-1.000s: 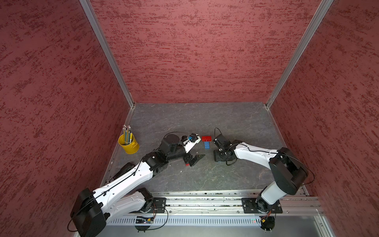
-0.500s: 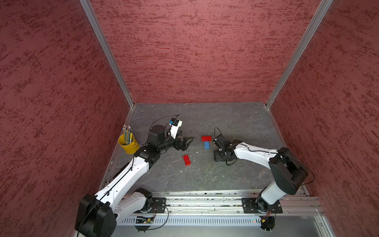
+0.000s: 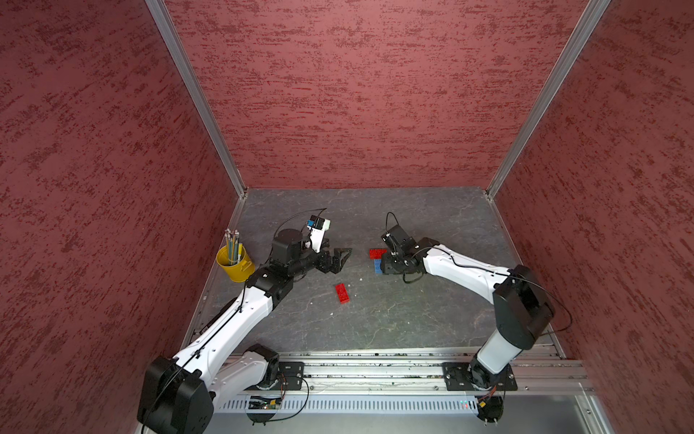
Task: Assemble a rectangle with lego
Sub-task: Pick up the lego brick from the center of the board, then assemble the lego brick with the lego brick.
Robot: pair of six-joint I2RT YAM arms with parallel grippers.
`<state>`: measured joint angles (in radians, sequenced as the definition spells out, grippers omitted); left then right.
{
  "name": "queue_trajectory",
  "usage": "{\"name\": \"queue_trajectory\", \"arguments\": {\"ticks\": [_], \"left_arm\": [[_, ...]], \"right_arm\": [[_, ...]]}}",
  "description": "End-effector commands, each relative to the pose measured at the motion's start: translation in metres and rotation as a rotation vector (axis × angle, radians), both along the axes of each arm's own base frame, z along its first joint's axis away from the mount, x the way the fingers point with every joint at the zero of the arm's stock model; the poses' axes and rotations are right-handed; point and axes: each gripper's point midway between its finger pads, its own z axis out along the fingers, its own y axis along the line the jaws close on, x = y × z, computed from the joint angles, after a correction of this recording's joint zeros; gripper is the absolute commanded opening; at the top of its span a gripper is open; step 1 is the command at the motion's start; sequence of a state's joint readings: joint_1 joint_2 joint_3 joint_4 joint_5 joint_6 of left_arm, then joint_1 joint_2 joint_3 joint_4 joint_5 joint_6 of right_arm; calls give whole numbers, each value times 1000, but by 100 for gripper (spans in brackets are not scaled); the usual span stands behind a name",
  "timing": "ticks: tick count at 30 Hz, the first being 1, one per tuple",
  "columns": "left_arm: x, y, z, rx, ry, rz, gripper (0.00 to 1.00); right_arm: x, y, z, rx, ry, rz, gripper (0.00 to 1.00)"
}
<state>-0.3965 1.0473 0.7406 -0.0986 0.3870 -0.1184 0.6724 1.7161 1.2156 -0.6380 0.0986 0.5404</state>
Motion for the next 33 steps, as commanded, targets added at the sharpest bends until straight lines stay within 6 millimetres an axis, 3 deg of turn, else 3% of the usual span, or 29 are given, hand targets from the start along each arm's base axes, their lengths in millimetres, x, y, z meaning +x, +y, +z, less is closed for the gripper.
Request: {"name": "queue_trajectory", "arguments": {"ticks": [1, 19, 33], "left_arm": [[-1, 4, 1, 7, -7, 8, 100], [1, 9, 2, 2, -11, 14, 100], [2, 10, 1, 3, -9, 17, 100]], "right_arm": [[9, 1, -6, -42, 10, 4, 59], [43, 20, -14, -73, -24, 19, 59], [50, 23, -24, -77, -21, 23, 59]]}}
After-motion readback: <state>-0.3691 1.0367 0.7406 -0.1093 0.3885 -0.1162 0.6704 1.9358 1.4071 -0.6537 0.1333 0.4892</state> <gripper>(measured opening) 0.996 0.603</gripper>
